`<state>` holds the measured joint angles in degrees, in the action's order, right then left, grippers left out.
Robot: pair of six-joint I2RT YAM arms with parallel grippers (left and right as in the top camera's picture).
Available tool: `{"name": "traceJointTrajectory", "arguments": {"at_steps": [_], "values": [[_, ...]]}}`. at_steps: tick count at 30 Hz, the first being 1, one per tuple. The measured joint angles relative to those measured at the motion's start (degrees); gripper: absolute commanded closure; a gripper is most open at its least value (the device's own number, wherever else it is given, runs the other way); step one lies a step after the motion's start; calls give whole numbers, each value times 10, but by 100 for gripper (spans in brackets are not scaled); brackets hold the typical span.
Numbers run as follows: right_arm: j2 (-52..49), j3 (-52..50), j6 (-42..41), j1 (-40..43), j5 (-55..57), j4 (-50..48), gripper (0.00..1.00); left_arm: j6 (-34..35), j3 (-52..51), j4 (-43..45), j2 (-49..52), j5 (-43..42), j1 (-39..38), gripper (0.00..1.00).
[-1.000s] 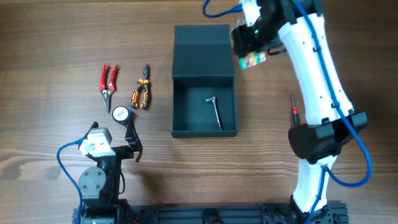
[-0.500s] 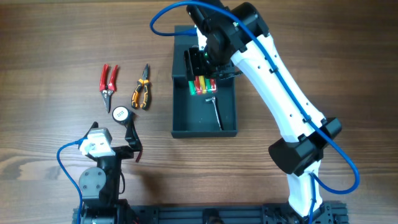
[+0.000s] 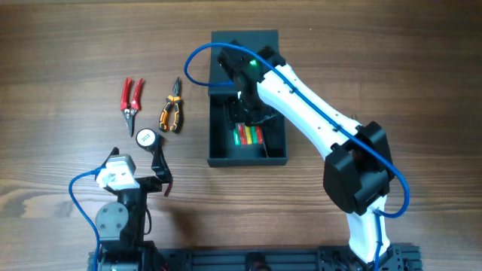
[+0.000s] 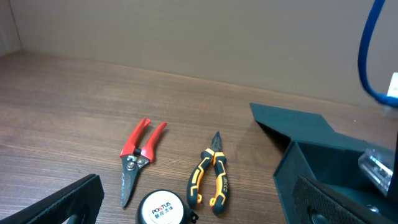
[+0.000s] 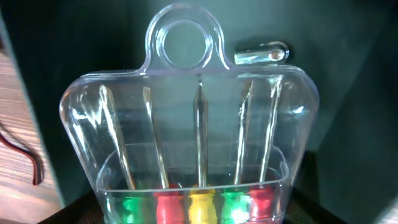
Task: Pack container
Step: 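Carry the screwdriver case into the box and lower it, then release the case and raise the right gripper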
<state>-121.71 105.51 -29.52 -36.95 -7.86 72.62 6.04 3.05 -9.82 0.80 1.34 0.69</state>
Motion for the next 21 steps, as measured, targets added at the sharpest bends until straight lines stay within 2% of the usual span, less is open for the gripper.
{"name": "traceJointTrajectory", "arguments": {"at_steps": [9,14,21], "values": [[0,-99,-22,0,-7,-104,63,0,0,0,0,0,0,0],[0,-127,-26,0,-7,-144,44,0,0,0,0,0,0,0],[0,-127,-28,0,-15,-152,29,0,0,0,0,0,0,0]]}}
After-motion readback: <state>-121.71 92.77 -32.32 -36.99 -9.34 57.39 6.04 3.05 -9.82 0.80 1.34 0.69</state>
